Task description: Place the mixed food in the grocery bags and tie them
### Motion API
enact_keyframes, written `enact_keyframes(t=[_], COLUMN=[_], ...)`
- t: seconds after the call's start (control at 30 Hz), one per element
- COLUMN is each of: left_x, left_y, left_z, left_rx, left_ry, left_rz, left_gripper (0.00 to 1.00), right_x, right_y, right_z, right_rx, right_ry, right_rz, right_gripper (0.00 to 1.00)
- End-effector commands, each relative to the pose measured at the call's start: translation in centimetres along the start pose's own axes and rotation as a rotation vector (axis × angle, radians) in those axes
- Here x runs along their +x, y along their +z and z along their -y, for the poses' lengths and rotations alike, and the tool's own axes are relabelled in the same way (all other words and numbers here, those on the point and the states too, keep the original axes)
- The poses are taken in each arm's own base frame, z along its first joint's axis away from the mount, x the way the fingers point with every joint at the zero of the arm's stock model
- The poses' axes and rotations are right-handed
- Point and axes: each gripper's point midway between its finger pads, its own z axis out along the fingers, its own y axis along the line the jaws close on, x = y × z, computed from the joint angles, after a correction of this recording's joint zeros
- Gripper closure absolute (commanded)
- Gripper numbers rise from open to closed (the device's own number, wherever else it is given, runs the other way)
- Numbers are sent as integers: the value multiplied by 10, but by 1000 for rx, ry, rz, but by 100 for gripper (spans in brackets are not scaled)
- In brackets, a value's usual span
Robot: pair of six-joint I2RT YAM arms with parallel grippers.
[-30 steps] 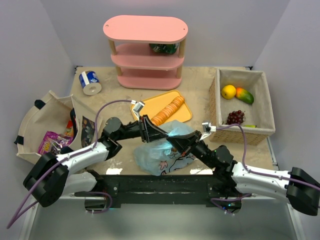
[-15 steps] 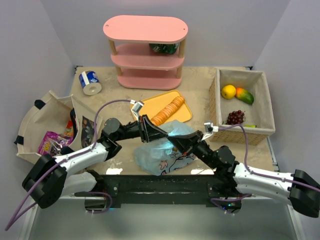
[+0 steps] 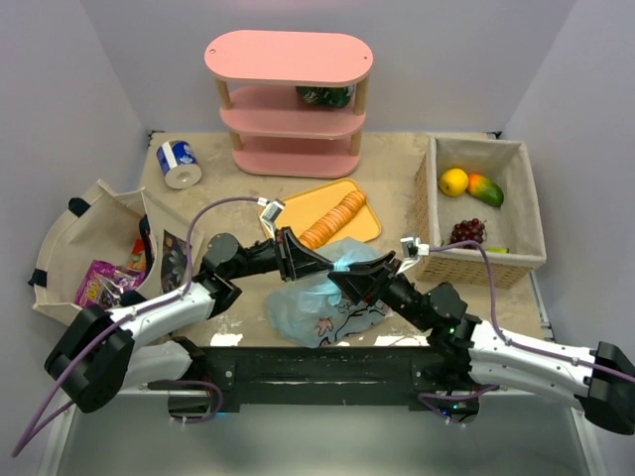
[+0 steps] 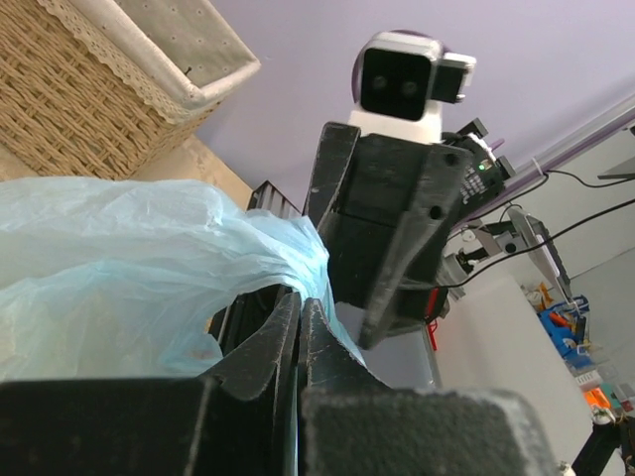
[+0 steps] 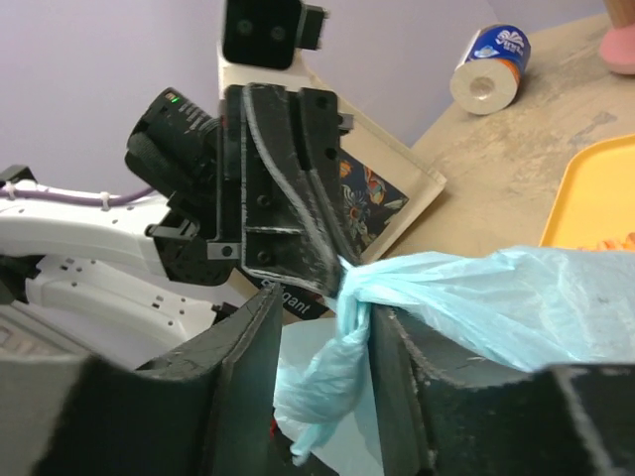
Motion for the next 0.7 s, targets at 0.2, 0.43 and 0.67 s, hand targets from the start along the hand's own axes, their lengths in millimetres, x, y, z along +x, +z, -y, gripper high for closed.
enact_keyframes(t=[0.2, 0.43, 0.67], left_x=[-3, -2, -2], left_y=[5, 5, 5], left_z=[-4, -6, -7], left_rx=[-10, -18, -27], left_ry=[49, 52, 52], left_rz=[-11, -13, -18], left_gripper=[100, 100, 100], right_x=[-20, -22, -37], right_y=[-10, -32, -53], right_z=[-6, 3, 0], right_rx=[113, 187, 197], right_ry=[-33, -11, 7], right_rz=[-74, -100, -70], right_gripper=[27, 26, 34])
